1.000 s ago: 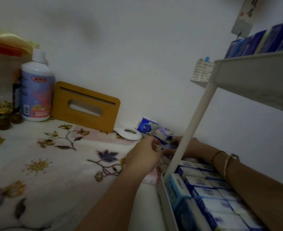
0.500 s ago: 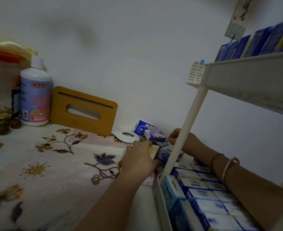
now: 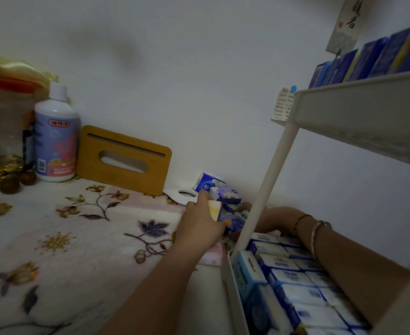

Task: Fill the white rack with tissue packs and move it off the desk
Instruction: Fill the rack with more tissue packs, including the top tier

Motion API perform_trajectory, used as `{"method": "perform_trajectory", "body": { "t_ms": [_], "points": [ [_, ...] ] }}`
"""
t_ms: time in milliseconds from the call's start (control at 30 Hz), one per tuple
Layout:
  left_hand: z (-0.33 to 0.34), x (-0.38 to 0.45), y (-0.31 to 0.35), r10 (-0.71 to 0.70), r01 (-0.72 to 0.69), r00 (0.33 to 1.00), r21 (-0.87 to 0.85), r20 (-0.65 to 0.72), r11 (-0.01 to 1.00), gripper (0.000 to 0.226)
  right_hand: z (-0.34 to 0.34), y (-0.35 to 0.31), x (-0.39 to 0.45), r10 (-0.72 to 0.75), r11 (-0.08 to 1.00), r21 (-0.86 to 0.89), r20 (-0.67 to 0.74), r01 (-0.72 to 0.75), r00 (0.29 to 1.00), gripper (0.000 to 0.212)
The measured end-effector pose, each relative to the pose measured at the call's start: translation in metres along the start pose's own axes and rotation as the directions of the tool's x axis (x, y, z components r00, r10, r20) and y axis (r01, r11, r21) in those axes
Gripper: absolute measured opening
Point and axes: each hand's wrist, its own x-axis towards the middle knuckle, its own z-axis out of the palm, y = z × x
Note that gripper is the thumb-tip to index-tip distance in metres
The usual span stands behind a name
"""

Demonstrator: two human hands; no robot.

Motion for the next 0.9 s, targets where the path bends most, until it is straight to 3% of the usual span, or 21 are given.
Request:
{"method": "perform_trajectory", "body": {
  "t_ms": [167, 233, 333, 400, 500, 533, 667, 800, 900],
  "points": [
    [0.0, -0.005, 0.006, 0.069, -0.074, 0.996, -0.109, -0.049, 0.991, 0.052, -0.001, -0.009, -0.007, -0.024, 1.0, -0.013, -0.033, 0.024, 0.999, 0.078],
    [-0.002, -0.007, 0.01, 0.087, -0.11, 0.987, -0.17, -0.137, 0.979, 0.051, 0.001, -0.009, -0.006, -0.038, 0.999, 0.008, -0.092, 0.039, 0.995, 0.072],
    [-0.01, -0.011, 0.023, 0.1, -0.167, 0.957, -0.239, -0.272, 0.957, 0.055, -0.007, -0.006, -0.009, -0.01, 0.982, 0.18, -0.265, 0.06, 0.964, 0.058],
    [-0.017, -0.013, 0.032, 0.095, -0.193, 0.942, -0.29, -0.321, 0.937, 0.057, -0.018, -0.001, -0.008, -0.056, 0.967, 0.205, -0.421, 0.155, 0.905, 0.067],
    [-0.031, -0.02, 0.042, 0.096, -0.225, 0.93, -0.346, -0.354, 0.911, 0.054, -0.033, 0.024, 0.008, -0.141, 0.942, 0.209, -0.459, 0.261, 0.877, 0.1],
    [-0.036, -0.025, 0.045, 0.106, -0.232, 0.931, -0.341, -0.35, 0.911, 0.053, -0.037, 0.023, -0.005, -0.154, 0.937, 0.209, -0.47, 0.279, 0.869, 0.097],
    [-0.06, -0.052, 0.063, 0.173, -0.261, 0.933, -0.264, -0.315, 0.928, 0.049, -0.046, -0.001, -0.089, -0.085, 0.905, 0.311, -0.532, 0.288, 0.842, 0.036],
    [-0.083, -0.09, 0.08, 0.275, -0.341, 0.915, -0.204, -0.295, 0.918, 0.043, -0.039, -0.003, -0.147, -0.163, 0.87, 0.308, -0.559, 0.386, 0.813, 0.047],
    [-0.098, -0.119, 0.109, 0.219, -0.314, 0.923, -0.289, -0.317, 0.905, 0.028, -0.028, -0.002, -0.197, -0.149, 0.842, 0.347, -0.587, 0.414, 0.796, 0.052]
  ]
}}
